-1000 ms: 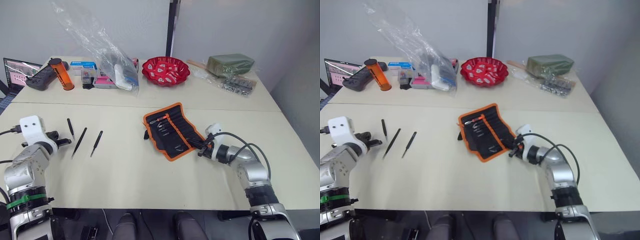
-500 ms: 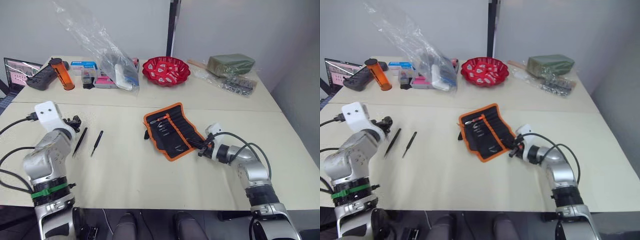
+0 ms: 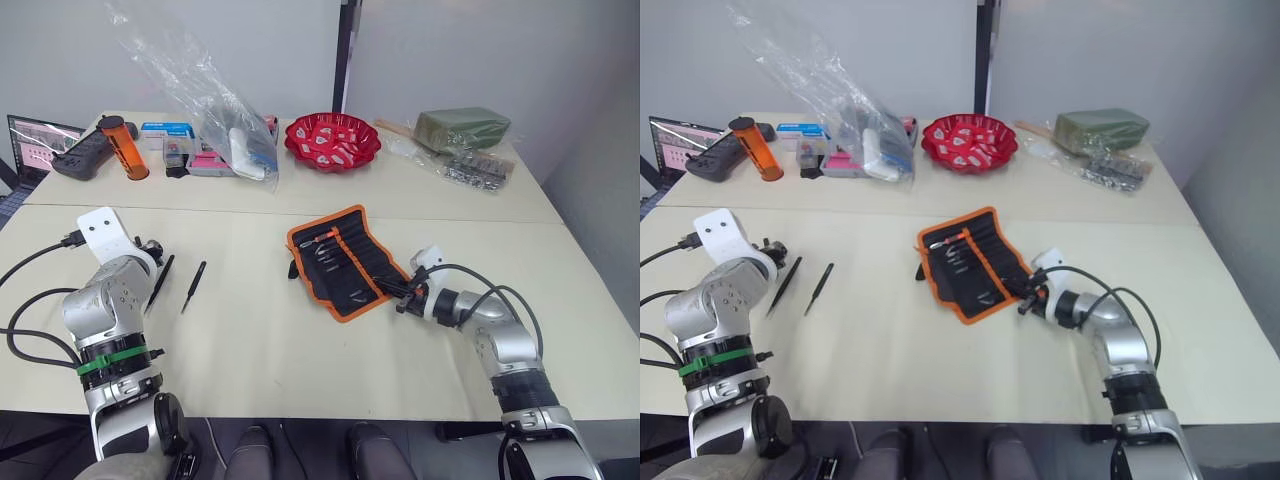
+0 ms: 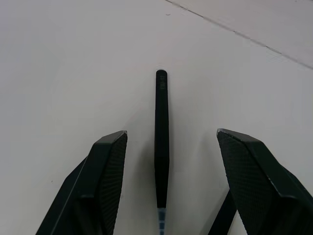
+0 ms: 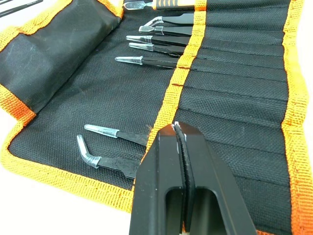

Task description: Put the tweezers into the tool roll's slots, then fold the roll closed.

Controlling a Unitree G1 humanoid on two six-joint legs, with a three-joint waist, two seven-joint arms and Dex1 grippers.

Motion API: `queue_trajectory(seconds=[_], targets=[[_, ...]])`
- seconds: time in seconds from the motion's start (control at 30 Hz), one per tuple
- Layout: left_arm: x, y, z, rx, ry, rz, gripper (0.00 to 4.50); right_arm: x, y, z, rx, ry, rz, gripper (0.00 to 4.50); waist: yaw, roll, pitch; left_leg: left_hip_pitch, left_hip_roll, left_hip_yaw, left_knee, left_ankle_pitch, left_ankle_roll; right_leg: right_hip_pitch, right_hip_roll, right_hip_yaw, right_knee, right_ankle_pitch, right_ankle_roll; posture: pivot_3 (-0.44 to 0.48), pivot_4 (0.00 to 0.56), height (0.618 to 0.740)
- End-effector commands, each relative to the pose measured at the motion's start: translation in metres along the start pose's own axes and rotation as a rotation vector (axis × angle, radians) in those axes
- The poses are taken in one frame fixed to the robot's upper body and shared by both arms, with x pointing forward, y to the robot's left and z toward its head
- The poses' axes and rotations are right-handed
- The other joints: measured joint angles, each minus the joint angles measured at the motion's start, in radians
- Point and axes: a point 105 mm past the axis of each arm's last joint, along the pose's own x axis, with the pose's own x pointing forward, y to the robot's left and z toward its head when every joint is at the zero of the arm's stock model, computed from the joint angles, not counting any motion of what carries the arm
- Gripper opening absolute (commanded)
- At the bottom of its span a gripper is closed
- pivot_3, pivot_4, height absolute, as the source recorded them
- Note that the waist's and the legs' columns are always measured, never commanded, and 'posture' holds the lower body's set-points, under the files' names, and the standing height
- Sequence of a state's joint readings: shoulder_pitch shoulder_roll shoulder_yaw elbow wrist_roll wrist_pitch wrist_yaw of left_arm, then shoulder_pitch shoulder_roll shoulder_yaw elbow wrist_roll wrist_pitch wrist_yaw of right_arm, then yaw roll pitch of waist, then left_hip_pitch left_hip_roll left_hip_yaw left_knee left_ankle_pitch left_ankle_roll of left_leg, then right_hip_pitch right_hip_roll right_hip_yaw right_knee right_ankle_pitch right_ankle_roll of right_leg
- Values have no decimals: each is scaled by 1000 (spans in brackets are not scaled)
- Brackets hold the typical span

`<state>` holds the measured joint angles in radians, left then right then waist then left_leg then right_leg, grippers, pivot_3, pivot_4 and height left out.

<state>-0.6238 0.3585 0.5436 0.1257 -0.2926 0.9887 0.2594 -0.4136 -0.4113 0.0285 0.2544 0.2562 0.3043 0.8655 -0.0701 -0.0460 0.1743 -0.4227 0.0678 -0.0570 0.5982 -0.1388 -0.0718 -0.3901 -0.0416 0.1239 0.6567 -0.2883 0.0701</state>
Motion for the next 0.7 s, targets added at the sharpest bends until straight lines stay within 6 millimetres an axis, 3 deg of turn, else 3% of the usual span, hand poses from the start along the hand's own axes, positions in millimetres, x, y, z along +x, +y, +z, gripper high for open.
queue_trajectory(seconds=[0.03, 0.37, 0.53, 0.7], targets=[[-1, 7, 5, 30, 29, 72, 3120, 2, 6, -5, 18, 16, 16, 0, -1, 0, 0, 0, 0, 0, 0, 0, 0, 0, 0, 0, 0, 0, 0, 0, 150, 729], [-1, 8, -20, 23, 138, 86, 32, 3, 7, -6, 12, 24, 17, 0, 0, 0, 0, 1, 0, 0, 0, 0, 0, 0, 0, 0, 0, 0, 0, 0, 150, 729], [-2, 13, -18, 23, 129, 100, 32, 5, 7, -6, 9, 23, 20, 0, -1, 1, 0, 1, 0, 0, 0, 0, 0, 1, 0, 0, 0, 0, 0, 0, 150, 729], [-5, 30, 9, 30, 20, 140, 32, 6, 8, -5, 10, 21, 24, 0, -4, 1, 0, 1, 0, 0, 0, 0, 0, 0, 0, 0, 0, 0, 0, 0, 150, 729]])
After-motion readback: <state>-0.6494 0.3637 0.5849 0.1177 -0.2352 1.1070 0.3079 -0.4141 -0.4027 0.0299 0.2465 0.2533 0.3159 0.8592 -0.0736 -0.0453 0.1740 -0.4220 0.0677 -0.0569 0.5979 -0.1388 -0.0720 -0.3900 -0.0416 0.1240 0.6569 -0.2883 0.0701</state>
